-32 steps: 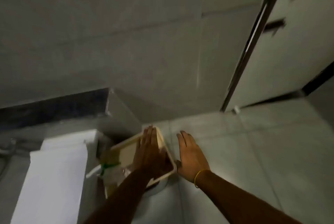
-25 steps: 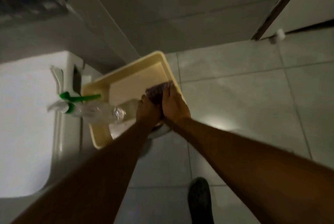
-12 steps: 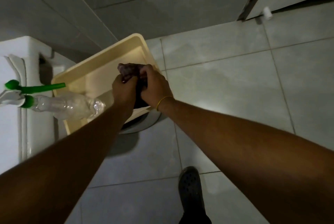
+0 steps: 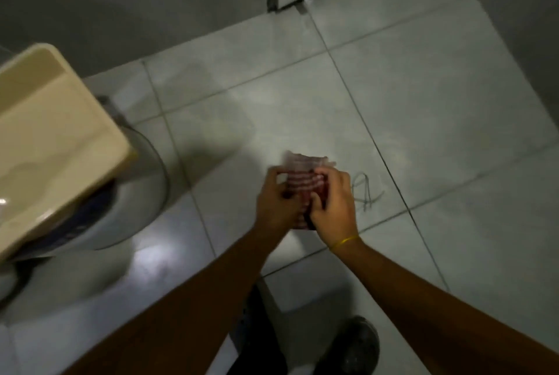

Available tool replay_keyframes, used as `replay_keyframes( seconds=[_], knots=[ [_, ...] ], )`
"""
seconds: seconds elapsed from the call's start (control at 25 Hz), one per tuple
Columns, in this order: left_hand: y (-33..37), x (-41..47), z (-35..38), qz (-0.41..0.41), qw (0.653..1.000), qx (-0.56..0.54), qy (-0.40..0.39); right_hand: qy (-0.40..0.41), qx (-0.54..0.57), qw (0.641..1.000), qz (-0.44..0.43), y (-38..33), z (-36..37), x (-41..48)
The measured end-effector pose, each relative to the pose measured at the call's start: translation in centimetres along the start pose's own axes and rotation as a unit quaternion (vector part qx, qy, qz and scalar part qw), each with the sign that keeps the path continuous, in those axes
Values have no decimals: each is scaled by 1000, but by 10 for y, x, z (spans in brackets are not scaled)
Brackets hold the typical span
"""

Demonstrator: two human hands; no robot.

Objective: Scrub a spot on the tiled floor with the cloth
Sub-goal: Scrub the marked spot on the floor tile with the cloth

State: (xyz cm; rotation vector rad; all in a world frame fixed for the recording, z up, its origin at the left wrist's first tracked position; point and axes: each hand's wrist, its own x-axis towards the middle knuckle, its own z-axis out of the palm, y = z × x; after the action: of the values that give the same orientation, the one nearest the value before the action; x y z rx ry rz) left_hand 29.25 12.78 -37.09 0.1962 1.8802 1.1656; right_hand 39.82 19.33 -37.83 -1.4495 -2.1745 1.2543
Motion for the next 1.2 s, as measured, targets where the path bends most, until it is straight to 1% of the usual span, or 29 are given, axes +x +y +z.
replay_keyframes(
  seconds=[0.12, 0.16, 0.2, 0.24, 0.28, 0.32, 0.36, 0.4, 0.48, 0.52, 0.6, 0.72, 0.8, 0.88, 0.96, 1.04, 1.08, 1.2],
  knots=[
    [-80, 11, 93, 2, 995, 76, -58, 26, -59, 996, 58, 126, -11, -16],
    [-103, 16, 114, 3, 992, 98, -80, 36, -74, 994, 74, 158, -8, -18],
    [-129, 19, 131, 6, 986, 135, -93, 32, -72, 991, 109, 190, -2, -21],
    [-152, 23, 141, 30, 978, 191, -83, 21, -76, 984, 160, 216, 4, -23],
    [-174, 25, 144, 71, 962, 257, -59, 12, -135, 975, 176, 238, 11, -26],
    [-195, 28, 144, 114, 939, 322, -40, 4, -220, 961, 169, 259, 18, -30],
    [-213, 33, 138, 153, 914, 374, -28, -2, -304, 943, 134, 274, 26, -33],
    [-232, 40, 129, 174, 894, 413, -22, -14, -338, 935, 101, 284, 34, -35],
    [-263, 53, 107, 186, 861, 472, -35, -47, -349, 936, 29, 296, 46, -29],
    [-275, 58, 97, 194, 845, 496, -50, -62, -351, 934, 9, 299, 52, -22],
    [-293, 64, 86, 223, 821, 521, -69, -56, -348, 936, -24, 301, 63, 9],
    [-303, 70, 84, 238, 815, 525, -65, -23, -331, 942, -47, 284, 82, 67],
    [-306, 71, 86, 233, 816, 526, -57, -9, -338, 939, -63, 281, 88, 84],
    [-306, 70, 85, 232, 817, 525, -59, -4, -347, 935, -77, 293, 86, 61],
    [-305, 69, 83, 237, 817, 522, -64, -20, -372, 924, -82, 314, 75, 9],
    [-301, 69, 81, 234, 819, 519, -71, -36, -401, 913, -64, 342, 55, -37],
    [-301, 69, 80, 234, 819, 518, -73, -40, -407, 911, -43, 352, 39, -42],
    [-305, 70, 82, 237, 817, 522, -63, -9, -401, 915, 36, 369, 0, 7]
  ],
)
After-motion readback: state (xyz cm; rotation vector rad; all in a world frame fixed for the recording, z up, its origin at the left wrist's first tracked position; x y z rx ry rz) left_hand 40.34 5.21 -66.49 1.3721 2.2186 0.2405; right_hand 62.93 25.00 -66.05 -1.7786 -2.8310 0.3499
